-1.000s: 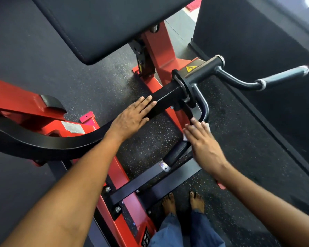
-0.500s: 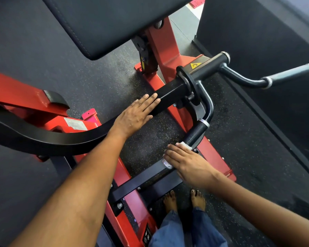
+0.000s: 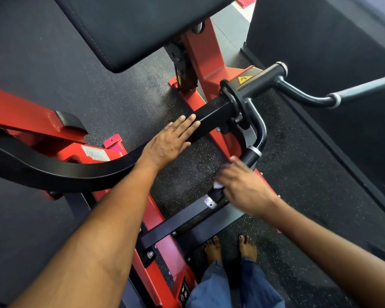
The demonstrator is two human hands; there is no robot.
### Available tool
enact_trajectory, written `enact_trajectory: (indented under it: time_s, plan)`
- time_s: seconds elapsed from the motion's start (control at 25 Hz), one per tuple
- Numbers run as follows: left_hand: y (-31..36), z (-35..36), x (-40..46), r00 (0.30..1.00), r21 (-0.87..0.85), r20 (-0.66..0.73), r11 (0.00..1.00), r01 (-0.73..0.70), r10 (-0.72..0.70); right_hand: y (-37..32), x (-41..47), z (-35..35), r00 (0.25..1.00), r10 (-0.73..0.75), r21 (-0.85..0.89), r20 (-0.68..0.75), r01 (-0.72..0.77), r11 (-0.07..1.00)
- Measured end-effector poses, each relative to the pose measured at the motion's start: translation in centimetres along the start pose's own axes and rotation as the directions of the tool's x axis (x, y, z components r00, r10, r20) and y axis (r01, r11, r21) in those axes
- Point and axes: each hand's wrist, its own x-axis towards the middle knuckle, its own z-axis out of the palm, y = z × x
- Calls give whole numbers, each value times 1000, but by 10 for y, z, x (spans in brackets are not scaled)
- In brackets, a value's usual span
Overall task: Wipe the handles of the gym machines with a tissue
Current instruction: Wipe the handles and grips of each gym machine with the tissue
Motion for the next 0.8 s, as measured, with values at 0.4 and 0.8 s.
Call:
enact_trajectory:
  time_s: [0.4,0.8]
  plan:
    - [0,1,1,1000,6,-13,1000,6,-6,10,5,-5,996,74,-5,-46,-75,997]
    - [0,3,2,1000,10,-9,1000,2,-1,23,-13,9,975,99,-1,-199,-102,995]
